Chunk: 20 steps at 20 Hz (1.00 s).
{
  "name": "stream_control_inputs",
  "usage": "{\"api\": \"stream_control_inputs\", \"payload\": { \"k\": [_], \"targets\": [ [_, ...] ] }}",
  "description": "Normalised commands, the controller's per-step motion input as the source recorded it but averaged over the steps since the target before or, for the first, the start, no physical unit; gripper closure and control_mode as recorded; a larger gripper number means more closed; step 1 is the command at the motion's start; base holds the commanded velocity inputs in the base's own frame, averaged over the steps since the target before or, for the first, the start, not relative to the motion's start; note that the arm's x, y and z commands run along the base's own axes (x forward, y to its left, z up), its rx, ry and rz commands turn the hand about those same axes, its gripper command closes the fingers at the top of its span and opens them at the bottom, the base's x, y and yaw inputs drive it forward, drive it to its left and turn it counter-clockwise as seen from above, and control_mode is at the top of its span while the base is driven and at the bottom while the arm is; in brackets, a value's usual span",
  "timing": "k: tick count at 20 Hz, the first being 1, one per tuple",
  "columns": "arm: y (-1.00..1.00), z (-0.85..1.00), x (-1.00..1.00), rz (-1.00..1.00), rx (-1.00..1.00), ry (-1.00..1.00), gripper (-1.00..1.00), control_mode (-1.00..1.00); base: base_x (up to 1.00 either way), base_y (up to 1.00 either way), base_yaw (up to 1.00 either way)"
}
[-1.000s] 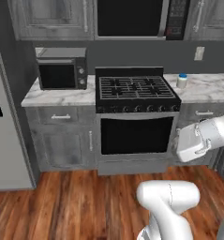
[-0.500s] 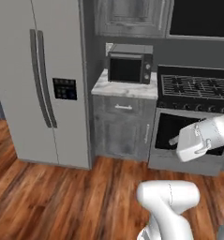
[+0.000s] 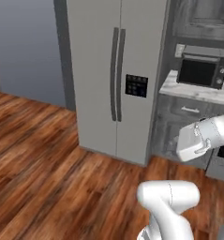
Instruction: Collect the paprika, mayonnaise, and shaker from the cabinet and place them next to the stove.
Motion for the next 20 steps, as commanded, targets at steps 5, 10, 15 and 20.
{"api": "stream_control_inputs", "payload": {
  "k": [5, 10, 15, 20],
  "targets": [
    [0.00, 0.00, 0.00, 0.00, 0.00, 0.00, -1.00, 1.00, 0.13, 0.90, 0.37],
    [0.00, 0.00, 0.00, 0.00, 0.00, 0.00, -1.00, 1.00, 0.29, 0.85, 0.33],
    [0.00, 0.00, 0.00, 0.00, 0.00, 0.00, -1.00, 1.00, 0.44, 0.81, 0.30],
    [0.00, 0.00, 0.00, 0.00, 0.00, 0.00, -1.00, 1.00, 0.72, 0.52, 0.30]
  ]
}}
